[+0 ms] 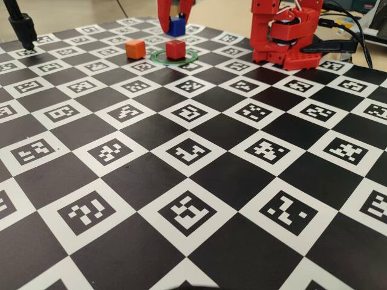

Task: Grab the red cube then put it in the green circle then put the blue cube on top and finally the orange cube on top

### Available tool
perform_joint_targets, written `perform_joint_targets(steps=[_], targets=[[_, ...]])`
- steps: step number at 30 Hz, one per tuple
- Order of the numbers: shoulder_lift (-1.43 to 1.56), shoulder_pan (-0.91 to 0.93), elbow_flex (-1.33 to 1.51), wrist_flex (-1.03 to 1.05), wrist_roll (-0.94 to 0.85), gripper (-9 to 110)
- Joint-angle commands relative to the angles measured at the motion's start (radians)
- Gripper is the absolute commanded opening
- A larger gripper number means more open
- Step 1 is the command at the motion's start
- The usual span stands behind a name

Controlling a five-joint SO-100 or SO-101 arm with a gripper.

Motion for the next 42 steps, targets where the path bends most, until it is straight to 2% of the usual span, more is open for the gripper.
perform_joint_targets(steps=[1,32,42], targets=[[0.011,0.009,-0.006,-0.018,-0.003,9],[-0.014,0.009,0.021,-0.037,-0.017,10],[-0.012,0.011,0.025,-0.051,-0.006,34]])
